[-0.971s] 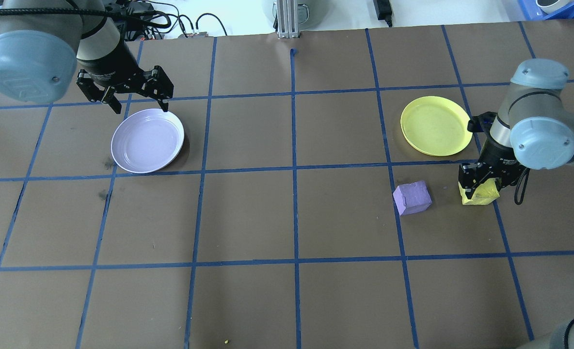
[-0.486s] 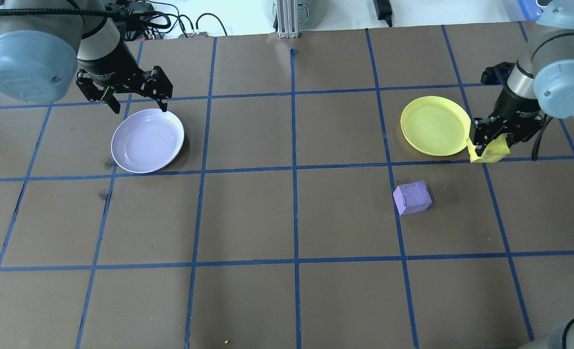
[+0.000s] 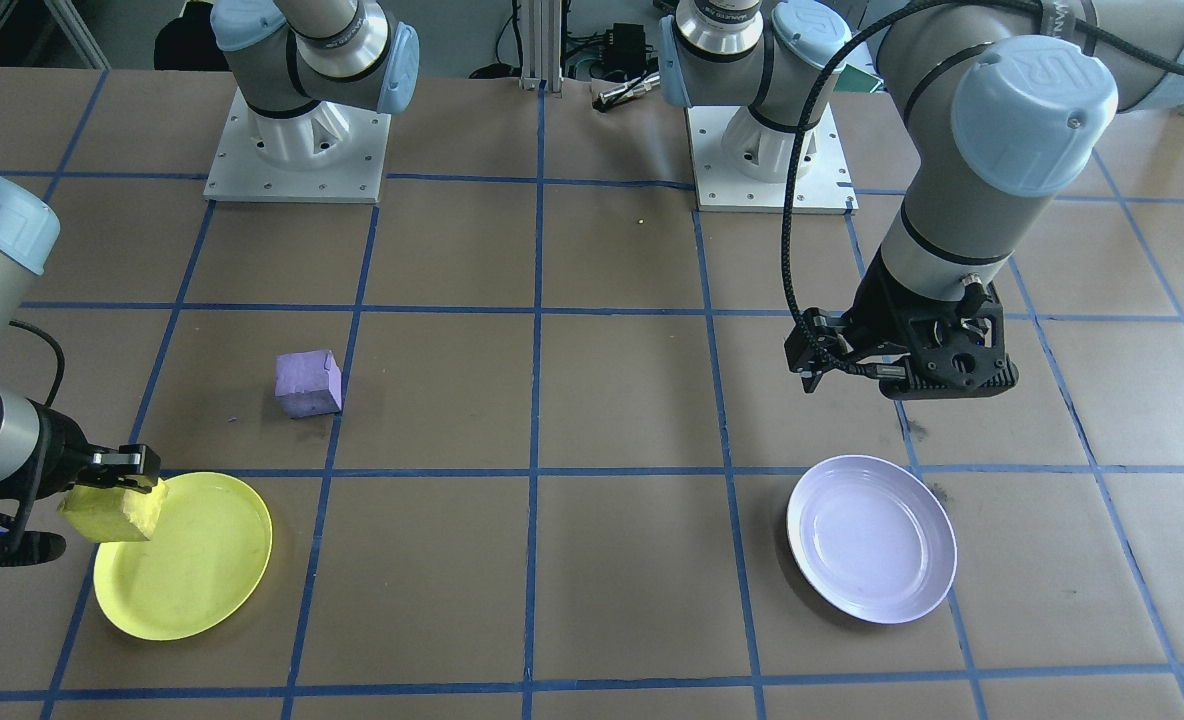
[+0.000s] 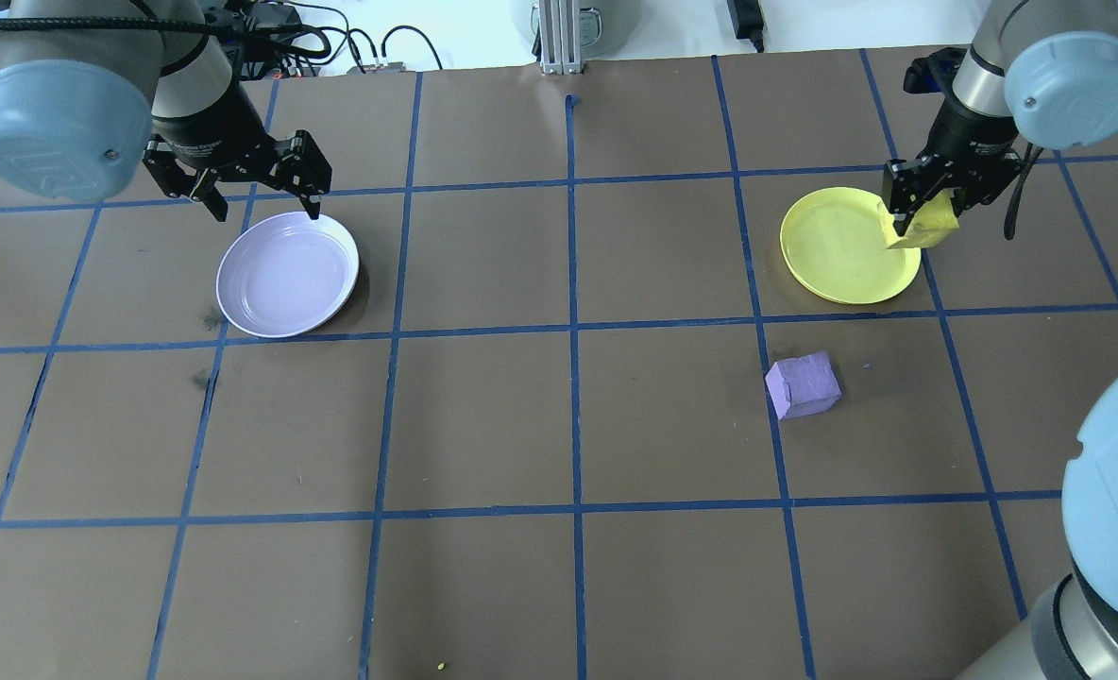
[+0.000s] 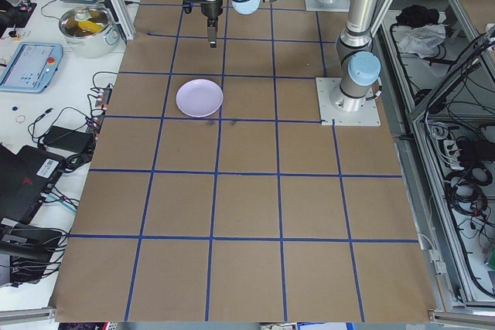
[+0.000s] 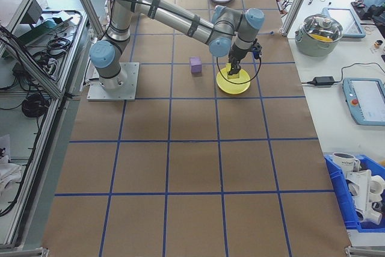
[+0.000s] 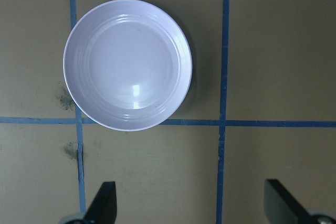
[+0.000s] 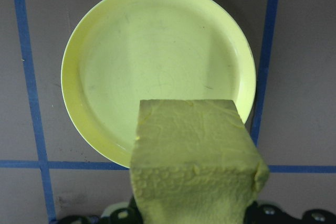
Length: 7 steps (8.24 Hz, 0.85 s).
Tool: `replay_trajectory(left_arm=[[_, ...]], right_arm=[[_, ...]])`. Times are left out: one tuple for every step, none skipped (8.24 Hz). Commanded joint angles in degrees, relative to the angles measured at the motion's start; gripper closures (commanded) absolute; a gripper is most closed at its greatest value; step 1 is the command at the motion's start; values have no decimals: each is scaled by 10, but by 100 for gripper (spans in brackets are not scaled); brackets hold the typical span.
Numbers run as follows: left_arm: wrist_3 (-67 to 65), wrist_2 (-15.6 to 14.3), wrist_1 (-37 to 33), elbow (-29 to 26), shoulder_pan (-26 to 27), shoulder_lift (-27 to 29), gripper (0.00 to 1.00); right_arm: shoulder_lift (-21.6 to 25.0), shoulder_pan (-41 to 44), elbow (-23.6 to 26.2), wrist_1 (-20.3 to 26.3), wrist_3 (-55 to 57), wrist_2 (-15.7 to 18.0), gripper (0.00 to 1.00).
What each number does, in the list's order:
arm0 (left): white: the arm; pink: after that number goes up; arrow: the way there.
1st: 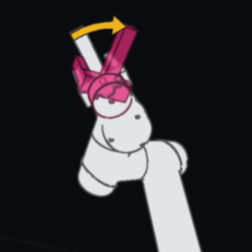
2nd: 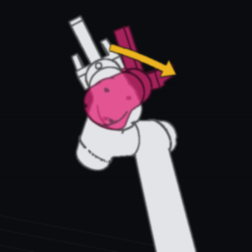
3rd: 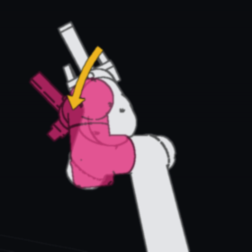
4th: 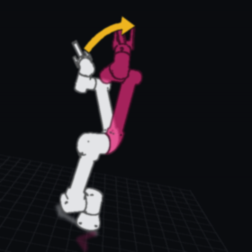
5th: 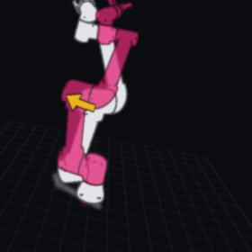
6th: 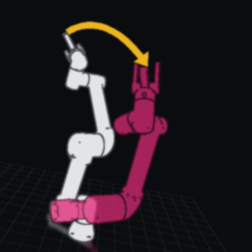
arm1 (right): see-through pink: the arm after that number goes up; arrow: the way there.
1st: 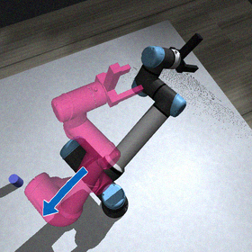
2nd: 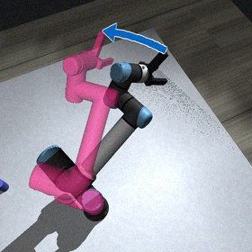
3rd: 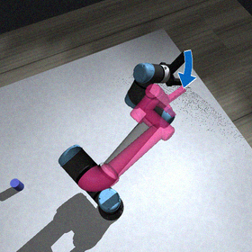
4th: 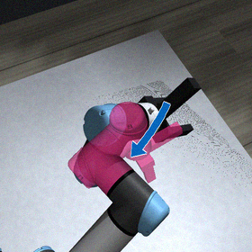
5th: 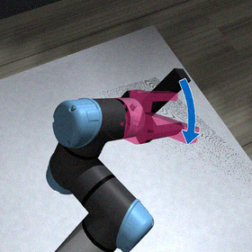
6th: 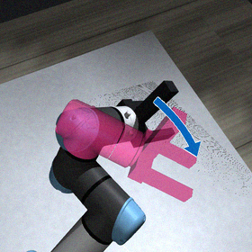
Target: Sort blocks by color into plates
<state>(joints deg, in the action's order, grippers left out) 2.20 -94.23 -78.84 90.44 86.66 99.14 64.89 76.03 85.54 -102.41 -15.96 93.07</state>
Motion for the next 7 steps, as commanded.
replay_trajectory(left_arm=[[0, -1, -1, 1, 0, -2, 0], [0, -4, -1, 1, 0, -3, 0], [0, -12, -1, 1, 0, -2, 0], [0, -12, 0, 1, 0, 1, 0], [0, -12, 0, 1, 0, 0, 0], [0, -12, 0, 1, 0, -1, 0], [0, -12, 0, 1, 0, -2, 0]], right_arm=[[-52, 21, -13, -23, 34, 0, 95], [-63, 21, -13, -25, 35, 6, 69], [-67, 21, -4, -28, 35, 8, 13], [-67, 21, -3, -29, 35, 11, 0], [-61, 21, -6, -25, 36, 11, 0], [-52, 22, -15, -20, 37, 9, 0], [-38, 24, -16, -10, 39, 6, 0]])
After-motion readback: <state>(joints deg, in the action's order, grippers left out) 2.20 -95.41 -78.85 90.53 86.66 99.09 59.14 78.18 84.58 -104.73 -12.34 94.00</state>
